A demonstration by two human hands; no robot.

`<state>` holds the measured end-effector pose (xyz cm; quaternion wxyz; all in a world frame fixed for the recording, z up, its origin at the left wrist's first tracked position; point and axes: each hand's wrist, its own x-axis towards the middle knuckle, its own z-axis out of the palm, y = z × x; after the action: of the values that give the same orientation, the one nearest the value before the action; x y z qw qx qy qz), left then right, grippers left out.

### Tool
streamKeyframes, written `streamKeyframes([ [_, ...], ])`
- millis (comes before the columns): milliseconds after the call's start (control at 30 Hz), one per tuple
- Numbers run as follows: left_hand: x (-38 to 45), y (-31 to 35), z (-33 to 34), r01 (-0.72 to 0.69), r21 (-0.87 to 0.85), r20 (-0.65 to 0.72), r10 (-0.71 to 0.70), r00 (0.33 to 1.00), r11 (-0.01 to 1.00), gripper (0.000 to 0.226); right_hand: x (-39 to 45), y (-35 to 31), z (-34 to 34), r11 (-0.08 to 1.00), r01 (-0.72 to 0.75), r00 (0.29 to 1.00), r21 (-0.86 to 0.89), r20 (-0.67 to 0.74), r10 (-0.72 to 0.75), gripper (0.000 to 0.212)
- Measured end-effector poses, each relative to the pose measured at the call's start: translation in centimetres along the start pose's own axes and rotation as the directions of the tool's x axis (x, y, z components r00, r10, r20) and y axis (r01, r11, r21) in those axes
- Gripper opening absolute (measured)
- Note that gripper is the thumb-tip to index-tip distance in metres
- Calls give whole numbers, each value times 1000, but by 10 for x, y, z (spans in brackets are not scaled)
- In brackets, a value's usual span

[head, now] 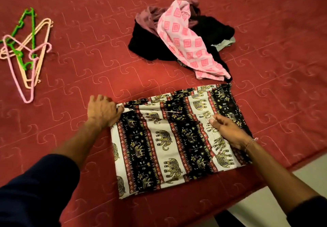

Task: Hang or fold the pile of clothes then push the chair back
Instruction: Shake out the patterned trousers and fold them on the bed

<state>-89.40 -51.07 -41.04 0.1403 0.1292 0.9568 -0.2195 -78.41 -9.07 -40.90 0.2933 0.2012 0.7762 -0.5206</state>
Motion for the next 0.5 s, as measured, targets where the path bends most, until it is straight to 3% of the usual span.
streamKeyframes([
  [100,-1,13,5,68,-83,-31,-71,997,994,68,4,12,-6,996,-14,998,-88,-62,9,20],
  [233,1,25,4,66,-138,-62,-75,995,988,66,5,26,-20,973,-37,974,-226,-228,-16,26],
  [367,8,37,-10,31,-189,-94,-50,994,981,60,1,39,-34,966,-74,912,-247,-408,-34,29],
  [500,19,43,-24,-11,-124,46,17,999,992,57,-2,46,-48,911,-48,866,-409,-472,-166,33],
])
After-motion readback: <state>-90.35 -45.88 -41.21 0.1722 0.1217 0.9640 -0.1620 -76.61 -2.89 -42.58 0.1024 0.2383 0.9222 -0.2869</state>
